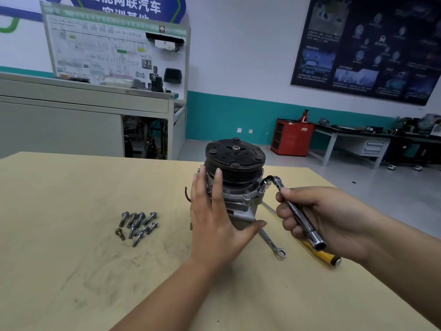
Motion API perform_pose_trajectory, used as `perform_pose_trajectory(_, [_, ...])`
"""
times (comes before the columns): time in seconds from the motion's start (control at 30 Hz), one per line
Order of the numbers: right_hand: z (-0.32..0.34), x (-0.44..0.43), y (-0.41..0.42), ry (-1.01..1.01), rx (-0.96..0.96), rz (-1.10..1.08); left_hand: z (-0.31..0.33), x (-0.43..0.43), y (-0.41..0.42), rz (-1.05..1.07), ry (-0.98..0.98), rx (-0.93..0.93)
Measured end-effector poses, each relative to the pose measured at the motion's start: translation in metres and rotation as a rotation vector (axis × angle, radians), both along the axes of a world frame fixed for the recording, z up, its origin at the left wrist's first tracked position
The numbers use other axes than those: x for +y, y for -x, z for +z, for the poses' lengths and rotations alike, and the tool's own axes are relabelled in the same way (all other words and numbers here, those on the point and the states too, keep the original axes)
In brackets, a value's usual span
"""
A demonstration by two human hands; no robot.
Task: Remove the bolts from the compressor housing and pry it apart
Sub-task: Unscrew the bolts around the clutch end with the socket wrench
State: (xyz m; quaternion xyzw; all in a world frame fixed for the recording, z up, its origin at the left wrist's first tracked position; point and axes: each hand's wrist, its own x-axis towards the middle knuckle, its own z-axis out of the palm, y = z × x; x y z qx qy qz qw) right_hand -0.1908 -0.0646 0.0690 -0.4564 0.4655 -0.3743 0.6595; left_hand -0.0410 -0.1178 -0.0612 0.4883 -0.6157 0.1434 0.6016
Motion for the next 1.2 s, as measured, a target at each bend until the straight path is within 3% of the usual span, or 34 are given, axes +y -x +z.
perform_pose_trajectory(0.33, [0.005,0.003,-0.010,-0.122,-0.119,-0.071,-0.002,-0.001,0.002,-0.021,-0.015,0.021])
perform_pose_trajectory(0.8, [0.025,-0.004,-0.017,-0.124,0.289,0.062,-0.002,-0.003,0.002,-0.028,-0.028,0.006])
perform_pose_trajectory(0.9, [0.024,-0.004,-0.030,-0.119,0.287,0.092,-0.003,-0.003,0.002,-0.021,-0.022,0.006])
perform_pose_trajectory(1.07, [0.026,-0.002,-0.024,-0.129,0.108,0.022,-0.003,-0.003,0.001,-0.009,-0.038,-0.011])
perform_pose_trajectory(1.2, [0.022,0.001,-0.013,-0.039,0.277,0.014,-0.003,-0.003,0.001,-0.008,-0.047,-0.014])
